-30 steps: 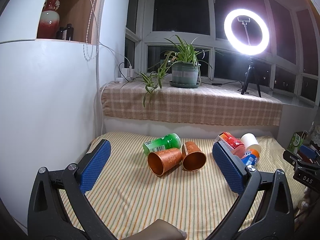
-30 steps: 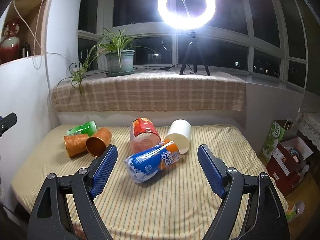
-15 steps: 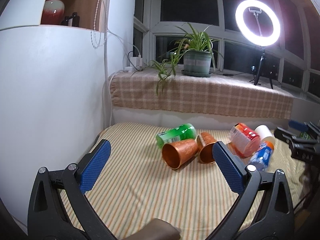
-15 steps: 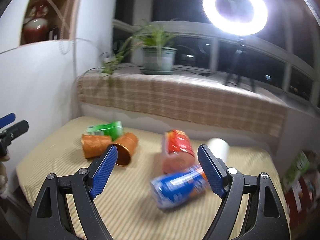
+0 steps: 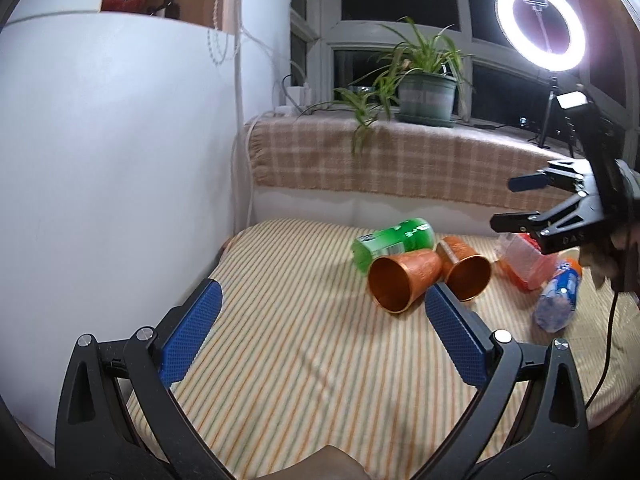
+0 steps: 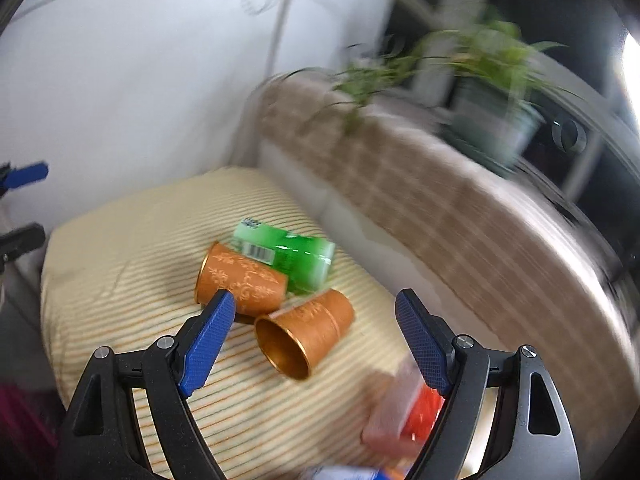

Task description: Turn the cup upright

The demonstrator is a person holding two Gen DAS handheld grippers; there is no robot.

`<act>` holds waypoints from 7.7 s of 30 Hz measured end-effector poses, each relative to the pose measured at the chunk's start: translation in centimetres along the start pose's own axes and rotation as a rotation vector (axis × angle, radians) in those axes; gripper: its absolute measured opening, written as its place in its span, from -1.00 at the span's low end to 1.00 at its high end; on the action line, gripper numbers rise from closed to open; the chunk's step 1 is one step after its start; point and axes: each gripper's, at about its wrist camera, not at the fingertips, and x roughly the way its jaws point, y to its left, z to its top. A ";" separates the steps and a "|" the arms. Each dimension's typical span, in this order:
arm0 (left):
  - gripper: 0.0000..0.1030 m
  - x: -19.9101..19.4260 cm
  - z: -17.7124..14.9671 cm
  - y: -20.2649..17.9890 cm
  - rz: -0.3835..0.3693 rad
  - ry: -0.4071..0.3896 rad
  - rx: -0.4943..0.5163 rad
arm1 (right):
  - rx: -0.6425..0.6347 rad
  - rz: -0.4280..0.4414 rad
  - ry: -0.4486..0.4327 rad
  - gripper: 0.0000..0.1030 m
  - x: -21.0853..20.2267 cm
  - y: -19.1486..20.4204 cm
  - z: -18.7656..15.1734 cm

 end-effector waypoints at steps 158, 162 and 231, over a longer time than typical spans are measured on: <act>0.60 11.8 -6.9 -11.5 -0.624 0.836 -0.448 | 0.905 -0.011 0.062 0.39 -14.1 2.1 -20.3; 0.42 11.8 -6.7 -11.9 -0.635 0.836 -0.432 | 0.908 -0.018 0.065 0.39 -14.0 2.1 -20.4; 0.61 1.4 -4.8 -18.6 -0.512 0.318 0.232 | 0.950 -0.205 0.004 0.39 -16.9 2.9 -21.3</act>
